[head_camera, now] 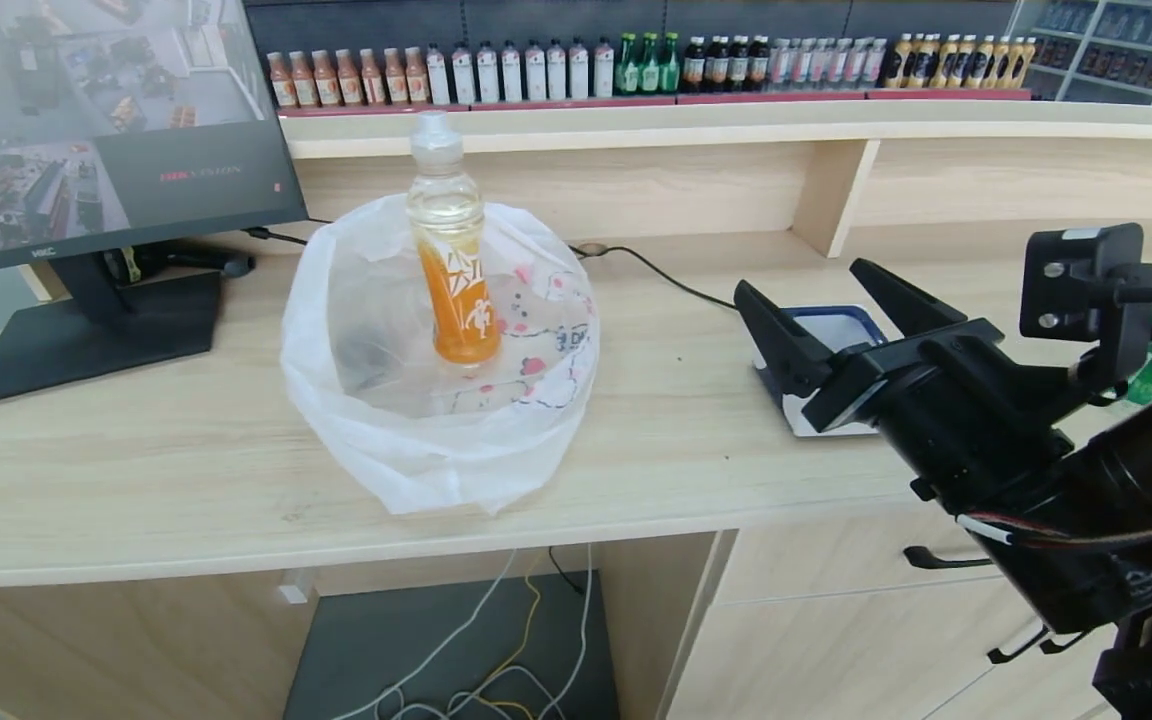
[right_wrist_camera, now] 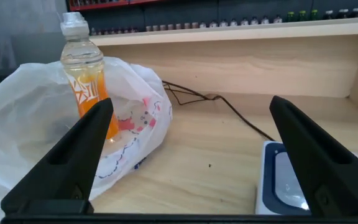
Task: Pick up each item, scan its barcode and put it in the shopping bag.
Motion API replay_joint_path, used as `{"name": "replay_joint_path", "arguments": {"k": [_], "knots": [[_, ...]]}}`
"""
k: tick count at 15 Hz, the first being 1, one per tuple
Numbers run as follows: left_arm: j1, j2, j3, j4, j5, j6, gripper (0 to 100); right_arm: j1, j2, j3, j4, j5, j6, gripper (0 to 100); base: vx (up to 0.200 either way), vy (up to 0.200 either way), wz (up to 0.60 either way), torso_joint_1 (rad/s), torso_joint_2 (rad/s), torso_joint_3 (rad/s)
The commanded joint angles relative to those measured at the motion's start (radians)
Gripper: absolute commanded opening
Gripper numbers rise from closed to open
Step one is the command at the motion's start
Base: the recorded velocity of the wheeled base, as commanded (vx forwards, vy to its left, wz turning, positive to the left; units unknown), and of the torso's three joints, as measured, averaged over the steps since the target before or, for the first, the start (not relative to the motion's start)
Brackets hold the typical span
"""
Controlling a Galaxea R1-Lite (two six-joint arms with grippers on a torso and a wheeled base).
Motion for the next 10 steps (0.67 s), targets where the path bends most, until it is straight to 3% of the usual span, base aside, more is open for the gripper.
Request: {"name": "replay_joint_path", "arguments": {"k": [1,10], "knots": [[0.0,0.0,0.0,0.0,0.0,0.0,100,0.002,0.002,0.006,-0.001,0.0,0.0,100,0.0,-0.2,0.0,0.007,0.0,0.002],[0.0,0.0,0.0,0.0,0.0,0.0,100,0.024,0.002,0.024,-0.001,0.0,-0.003,100,0.0,-0.2,0.0,0.002,0.01,0.004]]}}
